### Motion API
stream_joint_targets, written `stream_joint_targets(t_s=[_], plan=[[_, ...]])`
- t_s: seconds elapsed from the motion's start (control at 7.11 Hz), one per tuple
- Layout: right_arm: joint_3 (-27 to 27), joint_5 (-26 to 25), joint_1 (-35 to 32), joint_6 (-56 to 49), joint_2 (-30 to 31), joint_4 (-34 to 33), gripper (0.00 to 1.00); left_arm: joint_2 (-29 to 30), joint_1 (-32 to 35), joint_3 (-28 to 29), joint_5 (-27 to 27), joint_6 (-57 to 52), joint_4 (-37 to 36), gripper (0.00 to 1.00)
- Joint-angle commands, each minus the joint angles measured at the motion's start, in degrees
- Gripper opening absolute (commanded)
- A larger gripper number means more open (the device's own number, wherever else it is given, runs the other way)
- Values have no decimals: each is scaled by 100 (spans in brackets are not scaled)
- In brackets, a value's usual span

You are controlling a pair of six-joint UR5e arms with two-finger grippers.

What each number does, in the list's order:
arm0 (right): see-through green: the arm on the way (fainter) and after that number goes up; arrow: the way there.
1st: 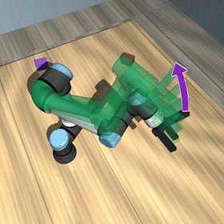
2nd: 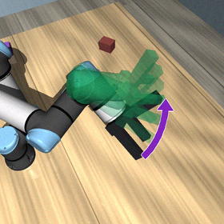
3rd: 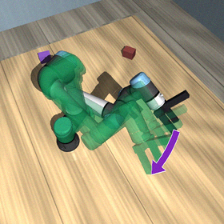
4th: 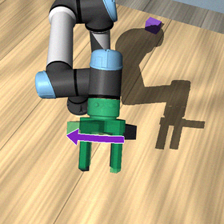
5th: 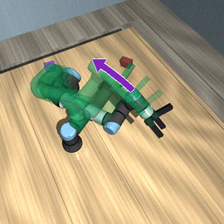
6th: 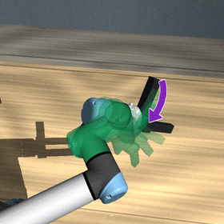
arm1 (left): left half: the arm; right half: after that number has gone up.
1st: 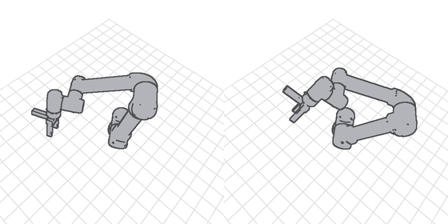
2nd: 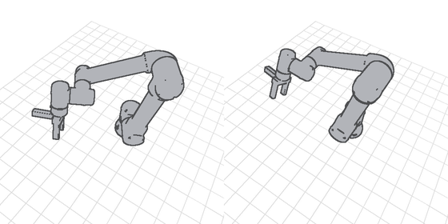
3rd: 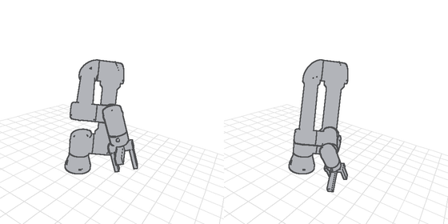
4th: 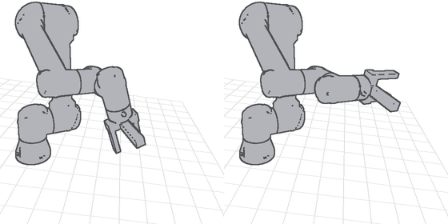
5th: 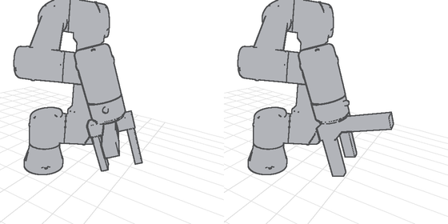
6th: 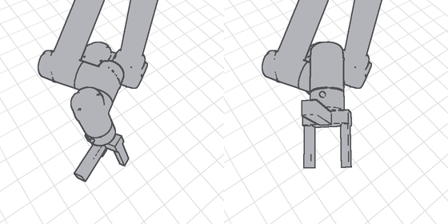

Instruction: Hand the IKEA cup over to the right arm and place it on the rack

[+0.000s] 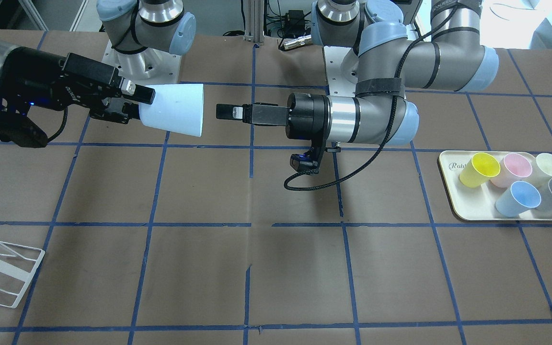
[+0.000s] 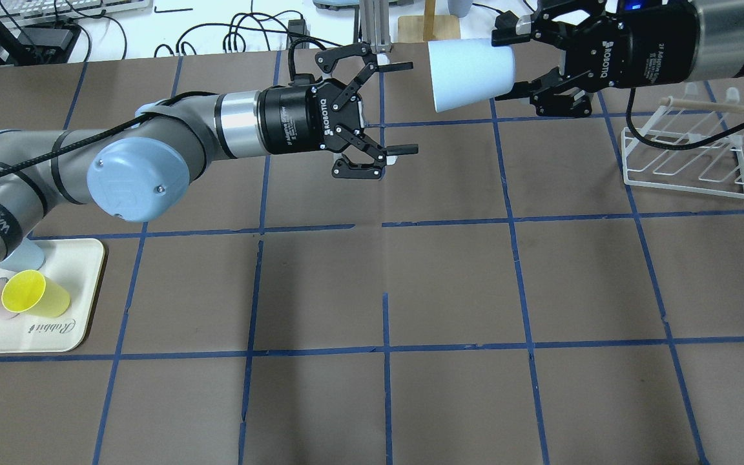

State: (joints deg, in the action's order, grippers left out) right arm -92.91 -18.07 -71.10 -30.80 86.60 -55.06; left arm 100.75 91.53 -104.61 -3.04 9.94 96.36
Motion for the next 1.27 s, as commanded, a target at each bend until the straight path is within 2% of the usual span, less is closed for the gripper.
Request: stream_joint_targets(t_s=[0.0, 0.14, 0.28, 0.42, 0.7, 0.98, 1.12], plan=[[-16, -361, 244, 21, -38, -617, 22, -64, -450, 37, 871, 612, -500, 98], [-16, -1060, 402, 143, -38, -1133, 22, -73, -782, 81, 2024, 1293, -1427, 99], [1, -2146, 456, 493, -47, -2008, 22, -116, -882, 160, 2880, 1840, -2210, 100], [1, -3192, 456, 818, -47, -2852, 22, -178, -917, 247, 3384, 1871, -2331, 100], [-16, -5021, 448, 1058, -38, -4059, 22, -301, -874, 703, 5209, 1296, -2289, 100], [-34, -6352, 395, 989, -91, -4896, 20, -511, -874, 661, 6494, 502, -2097, 100], [-34, -6941, 377, 788, -161, -5318, 16, -704, -856, 757, 7258, 100, -1686, 100]])
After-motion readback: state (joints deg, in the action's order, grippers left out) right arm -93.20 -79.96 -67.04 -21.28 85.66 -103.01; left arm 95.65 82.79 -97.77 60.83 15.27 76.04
